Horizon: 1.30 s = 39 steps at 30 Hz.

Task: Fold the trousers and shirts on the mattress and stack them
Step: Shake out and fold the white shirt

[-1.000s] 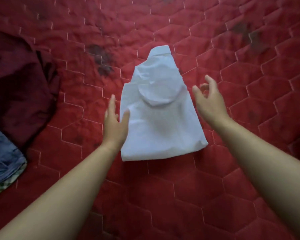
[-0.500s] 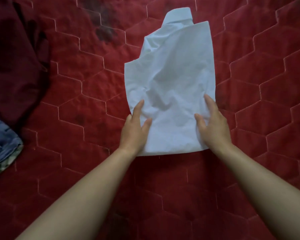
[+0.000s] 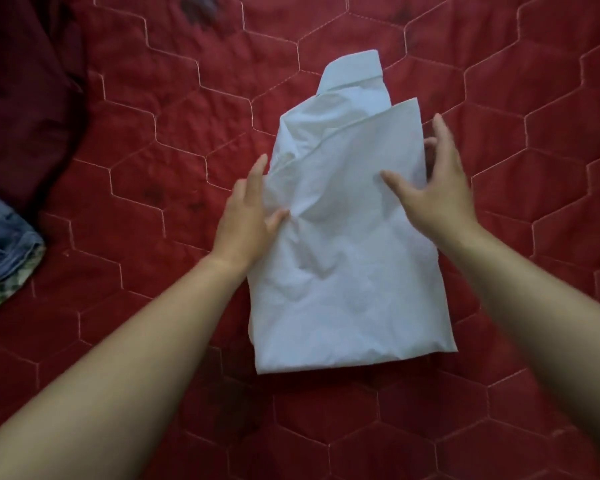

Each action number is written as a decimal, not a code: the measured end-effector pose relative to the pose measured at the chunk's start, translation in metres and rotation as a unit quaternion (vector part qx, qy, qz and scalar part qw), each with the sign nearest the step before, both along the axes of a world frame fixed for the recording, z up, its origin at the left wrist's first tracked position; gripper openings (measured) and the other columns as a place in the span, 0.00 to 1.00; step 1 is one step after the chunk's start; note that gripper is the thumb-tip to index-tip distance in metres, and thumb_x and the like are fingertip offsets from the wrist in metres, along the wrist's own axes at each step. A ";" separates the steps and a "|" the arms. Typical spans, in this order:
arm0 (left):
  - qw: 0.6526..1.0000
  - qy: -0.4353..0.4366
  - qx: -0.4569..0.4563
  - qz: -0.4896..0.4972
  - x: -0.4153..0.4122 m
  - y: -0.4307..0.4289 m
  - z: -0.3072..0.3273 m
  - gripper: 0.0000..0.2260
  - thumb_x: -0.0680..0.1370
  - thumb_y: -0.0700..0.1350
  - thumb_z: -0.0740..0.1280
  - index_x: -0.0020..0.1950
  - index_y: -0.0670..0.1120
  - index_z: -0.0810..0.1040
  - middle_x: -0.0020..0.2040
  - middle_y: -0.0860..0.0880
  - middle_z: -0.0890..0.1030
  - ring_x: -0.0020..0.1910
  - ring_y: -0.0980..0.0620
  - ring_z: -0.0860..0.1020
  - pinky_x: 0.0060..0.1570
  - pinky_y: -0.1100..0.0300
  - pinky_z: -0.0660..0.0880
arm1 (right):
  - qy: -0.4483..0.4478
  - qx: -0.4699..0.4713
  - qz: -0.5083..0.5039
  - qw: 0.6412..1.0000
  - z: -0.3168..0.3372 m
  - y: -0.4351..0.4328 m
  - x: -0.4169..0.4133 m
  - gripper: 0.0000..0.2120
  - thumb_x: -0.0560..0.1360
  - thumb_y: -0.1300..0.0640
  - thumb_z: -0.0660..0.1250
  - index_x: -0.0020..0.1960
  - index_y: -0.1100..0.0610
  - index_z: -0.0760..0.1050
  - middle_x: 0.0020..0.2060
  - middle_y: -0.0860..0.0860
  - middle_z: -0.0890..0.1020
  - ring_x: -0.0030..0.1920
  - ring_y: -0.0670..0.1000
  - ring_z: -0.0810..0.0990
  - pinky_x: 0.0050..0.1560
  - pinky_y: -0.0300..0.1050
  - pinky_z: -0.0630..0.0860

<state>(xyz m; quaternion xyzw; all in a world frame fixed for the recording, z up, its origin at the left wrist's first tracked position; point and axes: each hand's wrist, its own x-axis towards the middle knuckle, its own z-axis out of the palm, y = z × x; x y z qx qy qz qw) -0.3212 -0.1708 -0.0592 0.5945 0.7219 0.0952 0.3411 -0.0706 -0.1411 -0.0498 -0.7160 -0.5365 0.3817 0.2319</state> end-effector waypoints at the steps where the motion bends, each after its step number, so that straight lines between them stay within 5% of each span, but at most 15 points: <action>1: 1.000 -0.014 -0.010 -0.022 -0.002 0.012 -0.002 0.33 0.73 0.45 0.70 0.75 0.52 0.58 0.64 0.43 0.72 0.62 0.43 0.72 0.55 0.57 0.67 | 0.033 -0.008 -0.015 0.999 -0.001 0.014 -0.006 0.42 0.69 0.49 0.73 0.75 0.49 0.52 0.65 0.47 0.71 0.62 0.44 0.72 0.60 0.36 0.67; 6: 0.987 0.080 0.125 -0.054 -0.014 0.019 0.015 0.18 0.75 0.44 0.66 0.64 0.53 0.72 0.54 0.51 0.81 0.50 0.46 0.79 0.40 0.59 0.66 | 0.014 0.069 -0.011 0.997 0.010 0.045 -0.009 0.26 0.68 0.54 0.71 0.64 0.48 0.69 0.50 0.35 0.76 0.53 0.42 0.77 0.54 0.37 0.73; 9: 0.967 0.141 0.209 -0.037 -0.014 0.033 0.025 0.09 0.77 0.47 0.64 0.56 0.51 0.77 0.47 0.51 0.82 0.43 0.45 0.80 0.35 0.59 0.64 | -0.031 0.112 -0.008 0.993 0.017 0.058 -0.008 0.20 0.69 0.51 0.69 0.61 0.50 0.72 0.49 0.41 0.81 0.49 0.48 0.80 0.51 0.47 0.75; 13: 0.974 0.133 0.184 0.012 -0.003 0.056 0.026 0.13 0.77 0.47 0.64 0.62 0.50 0.74 0.57 0.49 0.76 0.56 0.45 0.74 0.50 0.52 0.69 | -0.148 0.128 0.017 0.981 0.015 0.065 -0.016 0.26 0.71 0.51 0.68 0.66 0.56 0.67 0.63 0.53 0.72 0.61 0.55 0.72 0.60 0.48 0.69; 16: 0.972 0.150 0.167 -0.065 0.015 0.044 0.027 0.18 0.76 0.48 0.66 0.66 0.52 0.72 0.65 0.48 0.71 0.63 0.45 0.69 0.57 0.48 0.67 | -0.207 0.114 0.140 0.962 0.016 0.041 -0.024 0.31 0.72 0.51 0.68 0.71 0.58 0.63 0.71 0.59 0.61 0.70 0.60 0.61 0.67 0.55 0.63; 19: 0.958 0.135 0.127 -0.217 0.026 -0.006 0.024 0.15 0.75 0.47 0.68 0.61 0.50 0.77 0.61 0.46 0.75 0.58 0.43 0.74 0.54 0.47 0.68 | -0.237 0.137 0.284 0.919 0.015 -0.017 -0.021 0.23 0.72 0.51 0.70 0.64 0.58 0.72 0.68 0.59 0.68 0.68 0.62 0.65 0.63 0.60 0.64; 22: 0.952 0.135 0.074 -0.266 0.016 -0.068 0.021 0.12 0.73 0.46 0.70 0.56 0.48 0.79 0.57 0.46 0.78 0.53 0.43 0.77 0.48 0.50 0.69 | -0.210 0.086 0.332 0.916 0.012 -0.071 -0.008 0.21 0.71 0.53 0.71 0.61 0.60 0.75 0.65 0.60 0.71 0.65 0.63 0.69 0.58 0.60 0.70; 26: 0.956 0.159 0.045 -0.242 0.008 -0.126 0.018 0.14 0.72 0.48 0.70 0.57 0.49 0.78 0.61 0.46 0.75 0.57 0.45 0.76 0.49 0.51 0.69 | -0.204 0.023 0.349 0.914 0.006 -0.123 0.003 0.23 0.72 0.52 0.71 0.63 0.61 0.73 0.66 0.61 0.70 0.66 0.62 0.68 0.59 0.58 0.69; 34: 0.958 0.171 0.090 -0.211 0.014 -0.168 0.003 0.17 0.72 0.57 0.68 0.58 0.51 0.76 0.61 0.48 0.75 0.61 0.47 0.72 0.58 0.43 0.66 | -0.204 0.066 0.360 0.908 -0.008 -0.167 0.004 0.25 0.67 0.50 0.75 0.60 0.60 0.75 0.63 0.59 0.73 0.65 0.63 0.69 0.60 0.59 0.68; 39: 0.968 0.143 0.094 -0.185 0.009 -0.163 0.005 0.10 0.75 0.47 0.67 0.56 0.48 0.78 0.56 0.49 0.79 0.57 0.46 0.76 0.62 0.41 0.61 | -0.176 0.115 0.309 0.927 -0.008 -0.165 -0.001 0.09 0.73 0.58 0.69 0.50 0.61 0.79 0.54 0.57 0.80 0.55 0.61 0.76 0.49 0.54 0.71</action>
